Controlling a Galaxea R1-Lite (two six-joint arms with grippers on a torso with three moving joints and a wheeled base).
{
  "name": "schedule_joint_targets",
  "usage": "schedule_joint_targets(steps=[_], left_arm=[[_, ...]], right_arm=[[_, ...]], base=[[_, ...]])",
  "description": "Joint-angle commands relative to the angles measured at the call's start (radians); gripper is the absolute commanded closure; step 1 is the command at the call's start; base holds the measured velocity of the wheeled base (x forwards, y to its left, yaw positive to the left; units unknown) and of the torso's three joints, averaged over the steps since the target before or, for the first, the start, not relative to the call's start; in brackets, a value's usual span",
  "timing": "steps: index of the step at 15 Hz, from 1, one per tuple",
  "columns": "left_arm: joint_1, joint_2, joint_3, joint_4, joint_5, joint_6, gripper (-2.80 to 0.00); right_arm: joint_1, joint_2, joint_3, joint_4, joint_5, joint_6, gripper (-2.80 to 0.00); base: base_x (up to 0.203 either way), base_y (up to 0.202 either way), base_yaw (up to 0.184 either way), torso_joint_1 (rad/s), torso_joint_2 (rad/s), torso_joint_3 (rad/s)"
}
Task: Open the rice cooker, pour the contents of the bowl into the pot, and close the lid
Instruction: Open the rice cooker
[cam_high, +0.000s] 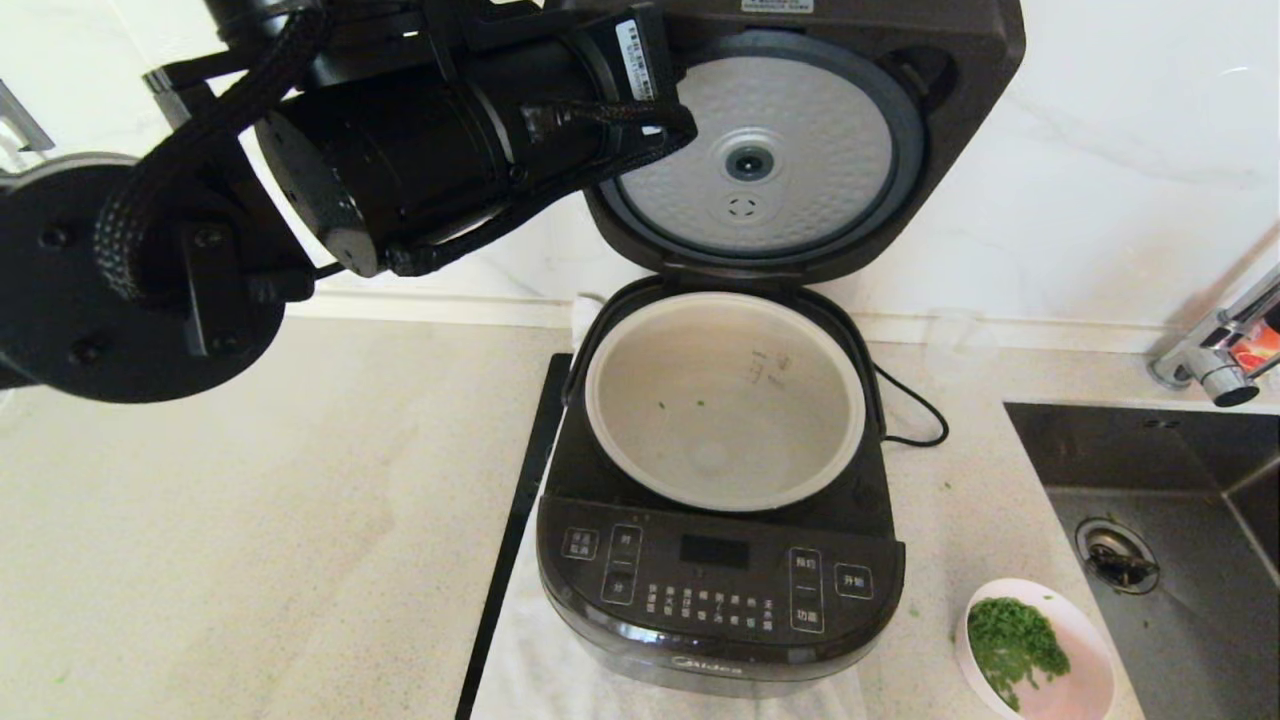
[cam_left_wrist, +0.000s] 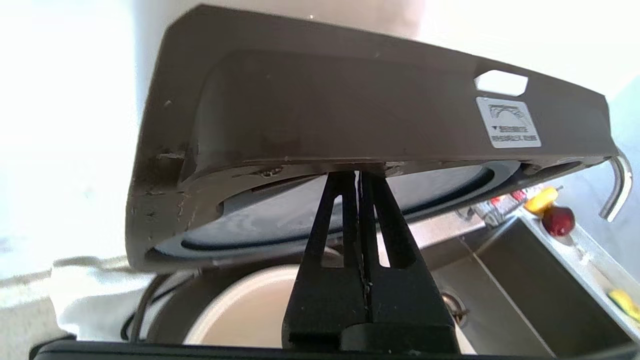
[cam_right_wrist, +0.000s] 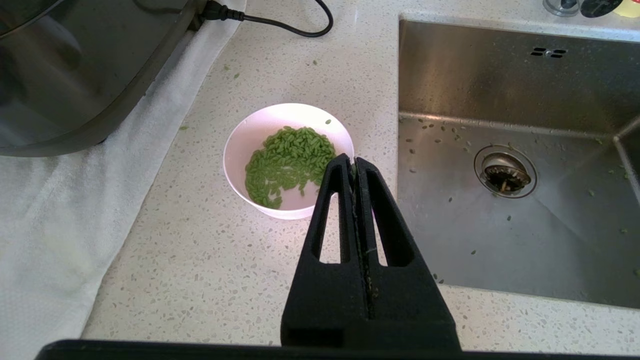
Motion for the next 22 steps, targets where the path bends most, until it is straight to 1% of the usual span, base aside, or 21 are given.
schedule_joint_targets(steps=[1,7,12,15,22], left_arm=[[0.004,0.030,-0.022,-0.004,0.000,-0.001,0.00],[0.018,0.081,-0.085,0.000,0.000,-0.001,0.00],[0.022,0.075,-0.083,-0.002,0.000,-0.001,0.00],[0.019,0.043,-0.030,-0.007,0.002,-0.003,0.00],[0.010,-0.115,0.187,-0.016,-0.003,-0.003,0.00]], right_arm=[[0.000,0.000,0.000,-0.001,0.000,0.000,0.00],[0.000,0.000,0.000,-0.001,0.000,0.000,0.00],[0.000,0.000,0.000,-0.001,0.000,0.000,0.00],[0.000,0.000,0.000,-0.001,0.000,0.000,0.00],[0.000,0.000,0.000,-0.001,0.000,0.000,0.00]], base=[[0.000,0.000,0.000,0.000,0.00,0.000],[0.000,0.000,0.000,0.000,0.00,0.000],[0.000,0.000,0.000,0.000,0.00,0.000],[0.000,0.000,0.000,0.000,0.00,0.000],[0.000,0.000,0.000,0.000,0.00,0.000]])
